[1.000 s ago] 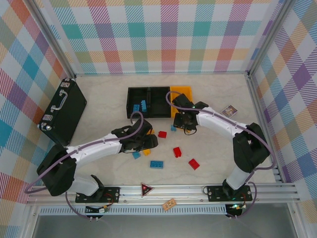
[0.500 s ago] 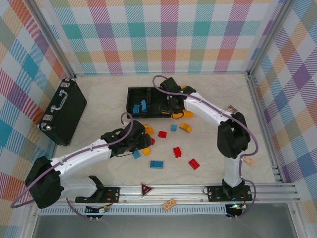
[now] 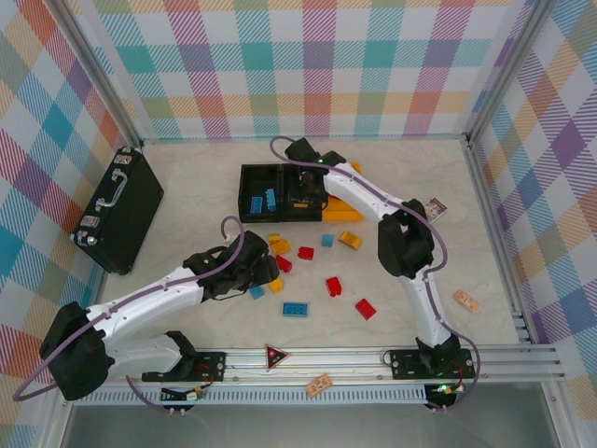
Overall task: Sort the legos into containers by color
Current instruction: Place the lego in the container, then pick up the lego from the bottom-center of the table.
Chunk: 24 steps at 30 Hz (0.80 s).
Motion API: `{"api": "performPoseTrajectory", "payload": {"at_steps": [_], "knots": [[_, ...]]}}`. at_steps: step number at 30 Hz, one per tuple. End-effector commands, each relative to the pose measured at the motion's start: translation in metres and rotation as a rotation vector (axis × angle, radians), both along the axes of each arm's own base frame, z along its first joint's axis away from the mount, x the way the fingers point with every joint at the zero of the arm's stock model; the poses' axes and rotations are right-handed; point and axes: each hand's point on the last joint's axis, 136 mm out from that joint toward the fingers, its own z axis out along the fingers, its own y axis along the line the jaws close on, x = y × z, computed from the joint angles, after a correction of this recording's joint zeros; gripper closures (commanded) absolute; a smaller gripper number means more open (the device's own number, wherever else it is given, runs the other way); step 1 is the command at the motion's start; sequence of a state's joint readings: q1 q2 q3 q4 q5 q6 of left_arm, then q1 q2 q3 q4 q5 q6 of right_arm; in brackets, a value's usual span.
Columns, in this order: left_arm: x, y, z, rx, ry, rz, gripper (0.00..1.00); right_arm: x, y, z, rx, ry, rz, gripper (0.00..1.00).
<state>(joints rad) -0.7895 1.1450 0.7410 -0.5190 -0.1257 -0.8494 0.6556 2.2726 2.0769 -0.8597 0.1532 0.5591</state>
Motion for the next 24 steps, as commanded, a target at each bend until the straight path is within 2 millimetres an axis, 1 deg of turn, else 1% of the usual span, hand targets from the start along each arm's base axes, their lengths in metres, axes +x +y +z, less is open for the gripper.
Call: {"api": "performPoseTrajectory", "payload": {"at_steps": [1,4,6,9,13,18,21,24], "knots": [[-0.002,0.011,-0.001,0.021,0.001,0.03,0.42,-0.001,-0.001,-0.003,-0.036,0.024,0.021,0.64],[-0.002,0.012,0.0,0.02,-0.002,0.034,0.41,0.002,0.002,-0.003,-0.033,0.024,0.025,0.62],[-0.002,0.013,0.0,0.017,-0.004,0.037,0.42,0.003,0.003,-0.002,-0.037,0.022,0.025,0.55],[-0.003,0.013,-0.001,0.016,-0.002,0.041,0.41,0.004,0.004,0.005,-0.036,0.011,0.03,0.5],[-0.003,0.013,-0.001,0.017,-0.003,0.041,0.41,0.003,0.004,0.019,-0.028,-0.013,0.038,0.47],[-0.001,0.011,-0.001,0.016,-0.004,0.041,0.41,-0.002,-0.002,0.041,-0.026,-0.049,0.044,0.46],[0.001,0.008,-0.001,0.011,-0.002,0.035,0.41,-0.008,-0.007,0.055,-0.005,-0.072,0.042,0.46],[0.003,0.004,-0.002,0.003,-0.001,0.027,0.42,-0.018,-0.014,0.065,0.008,-0.087,0.042,0.46]]}}
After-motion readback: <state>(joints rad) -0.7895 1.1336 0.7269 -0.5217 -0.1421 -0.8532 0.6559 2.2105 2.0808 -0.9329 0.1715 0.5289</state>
